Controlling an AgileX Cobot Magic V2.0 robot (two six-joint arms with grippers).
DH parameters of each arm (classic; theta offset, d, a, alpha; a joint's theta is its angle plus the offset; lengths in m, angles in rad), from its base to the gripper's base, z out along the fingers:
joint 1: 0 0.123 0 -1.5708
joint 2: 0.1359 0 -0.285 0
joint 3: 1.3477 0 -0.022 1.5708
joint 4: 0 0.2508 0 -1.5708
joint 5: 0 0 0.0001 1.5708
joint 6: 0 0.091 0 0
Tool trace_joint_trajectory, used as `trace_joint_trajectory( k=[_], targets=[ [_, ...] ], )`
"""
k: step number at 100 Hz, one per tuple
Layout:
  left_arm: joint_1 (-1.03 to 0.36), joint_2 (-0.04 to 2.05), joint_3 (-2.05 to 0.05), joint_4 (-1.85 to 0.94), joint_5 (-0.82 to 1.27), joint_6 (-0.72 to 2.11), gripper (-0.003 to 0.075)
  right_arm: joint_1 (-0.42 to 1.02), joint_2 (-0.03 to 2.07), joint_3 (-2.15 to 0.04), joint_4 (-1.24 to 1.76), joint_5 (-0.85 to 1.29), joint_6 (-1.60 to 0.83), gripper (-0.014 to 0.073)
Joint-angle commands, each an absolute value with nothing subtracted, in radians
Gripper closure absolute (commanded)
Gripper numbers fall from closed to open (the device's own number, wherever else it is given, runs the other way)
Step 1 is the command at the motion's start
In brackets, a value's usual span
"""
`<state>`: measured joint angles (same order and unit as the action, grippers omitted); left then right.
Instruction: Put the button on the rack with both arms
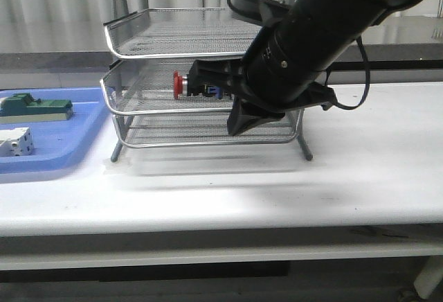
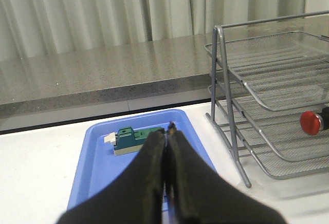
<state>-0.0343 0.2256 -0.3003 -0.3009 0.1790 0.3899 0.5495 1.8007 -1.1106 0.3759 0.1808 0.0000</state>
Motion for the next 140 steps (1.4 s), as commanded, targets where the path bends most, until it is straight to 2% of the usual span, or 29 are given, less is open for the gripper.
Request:
trace_joint_trajectory(
  k=[1,29,60,85,108,140],
  targets=[
    [-0.031,0.236,-0.326,-0.315,0.098,0.380,0.0741,0.525,1.756,-1.160,0.357,0.095,-0.010,0.0660],
    [-0.031,0.236,-0.326,-0.315,0.098,0.380,0.0741,0.501,1.757,-1.167,0.336,0.026,-0.010,0.0660],
    [-0.031,0.236,-0.326,-0.315,0.098,0.380,0.0741,0.500,1.722,-1.167,0.335,0.114,-0.010,0.0660],
    [-0.031,0.236,-0.326,-0.315,0.098,0.380,0.0741,0.500,1.636,-1.162,0.317,0.260,-0.010,0.0651],
    [-0.031,0.236,-0.326,-0.315,0.098,0.380,0.0741,0.494,1.538,-1.105,0.232,0.288,-0.010,0.0651],
    [-0.031,0.236,-0.326,-0.315,0.098,0.380,0.0741,0.388,1.334,-0.991,0.137,0.297,-0.010,0.0651]
  ],
)
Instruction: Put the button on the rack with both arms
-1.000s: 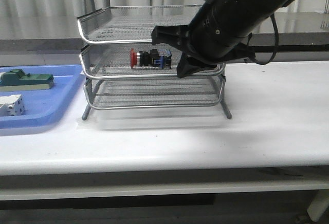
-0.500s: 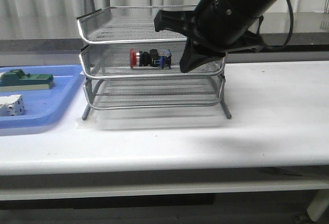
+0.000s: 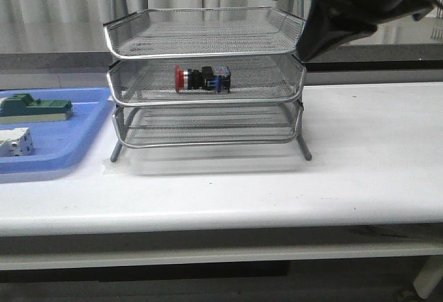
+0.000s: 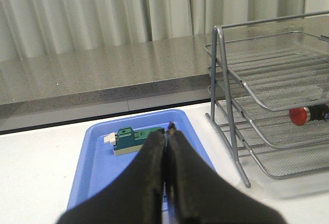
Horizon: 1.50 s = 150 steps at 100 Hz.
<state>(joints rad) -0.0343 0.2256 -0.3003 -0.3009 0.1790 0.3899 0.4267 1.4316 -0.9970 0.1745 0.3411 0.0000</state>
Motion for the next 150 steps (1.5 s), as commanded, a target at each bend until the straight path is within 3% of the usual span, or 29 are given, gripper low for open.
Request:
trace_joint_trajectory(
  k=[1,34,85,150],
  targets=[
    [-0.031,0.236,-0.326,-0.315,0.098,0.380,0.0741,0.385,1.322,-0.987,0.132,0.297,-0.010,0.0651],
    [-0.031,0.236,-0.326,-0.315,0.098,0.380,0.0741,0.287,1.030,-0.812,0.110,0.299,-0.010,0.0651],
    [-0.031,0.236,-0.326,-0.315,0.098,0.380,0.0741,0.248,0.581,-0.566,0.108,0.328,-0.010,0.0651],
    [-0.031,0.236,-0.326,-0.315,0.098,0.380,0.0741,0.248,0.510,-0.564,0.109,0.355,-0.010,0.0651]
  ],
)
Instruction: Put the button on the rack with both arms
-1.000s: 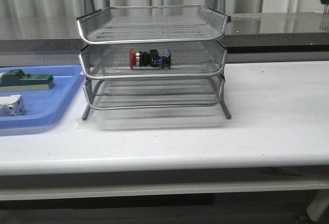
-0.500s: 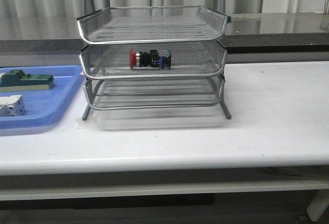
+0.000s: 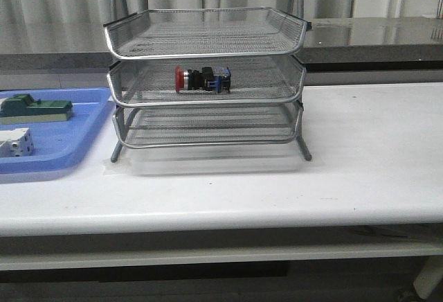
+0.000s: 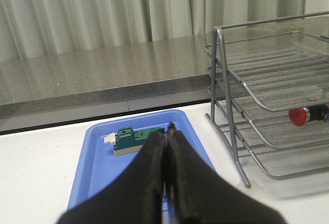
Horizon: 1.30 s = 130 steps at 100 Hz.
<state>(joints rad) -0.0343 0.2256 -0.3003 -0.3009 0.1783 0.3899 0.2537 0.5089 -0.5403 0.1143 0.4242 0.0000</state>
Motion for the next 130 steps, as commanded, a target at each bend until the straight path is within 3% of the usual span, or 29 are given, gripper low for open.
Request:
trace_joint_trajectory(
  k=[1,46,130],
  targets=[
    [-0.031,0.236,-0.326,-0.315,0.098,0.380,0.0741,0.248,0.510,-0.564,0.109,0.355,-0.010,0.0651],
    [-0.031,0.236,-0.326,-0.315,0.098,0.380,0.0741,0.248,0.480,-0.500,0.049,0.338,-0.010,0.0651],
    [-0.031,0.236,-0.326,-0.315,0.098,0.380,0.0741,0.146,-0.027,-0.074,0.000,0.103,-0.006,0.0651]
  ],
)
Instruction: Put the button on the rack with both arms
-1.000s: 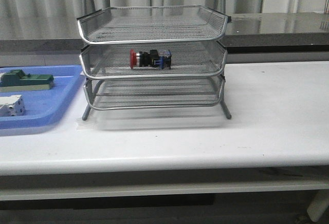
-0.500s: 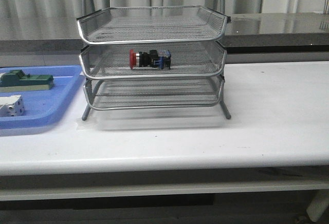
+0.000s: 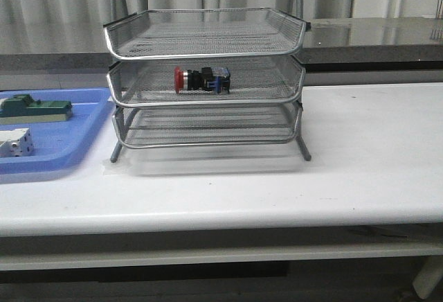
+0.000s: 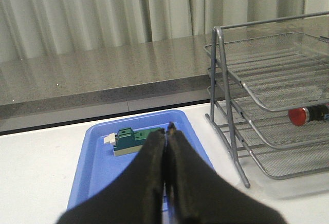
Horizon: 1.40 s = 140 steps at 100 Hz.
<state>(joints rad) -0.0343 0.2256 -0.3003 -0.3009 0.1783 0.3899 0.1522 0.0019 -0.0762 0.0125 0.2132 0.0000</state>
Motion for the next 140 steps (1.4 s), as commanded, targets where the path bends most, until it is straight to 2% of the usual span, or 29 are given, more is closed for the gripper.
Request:
trace_joint_trajectory(
  k=[1,32,140],
  targets=[
    [-0.031,0.236,-0.326,-0.315,0.098,0.380,0.0741,0.146,-0.028,-0.071,0.000,0.101,-0.006,0.0651],
    [-0.031,0.237,-0.326,-0.315,0.098,0.380,0.0741,0.146,-0.031,0.004,0.000,0.000,0.000,0.0651],
    [-0.031,0.237,-0.326,-0.315,0.098,0.380,0.0741,0.146,-0.031,0.009,0.000,0.000,0.000,0.0651]
  ],
)
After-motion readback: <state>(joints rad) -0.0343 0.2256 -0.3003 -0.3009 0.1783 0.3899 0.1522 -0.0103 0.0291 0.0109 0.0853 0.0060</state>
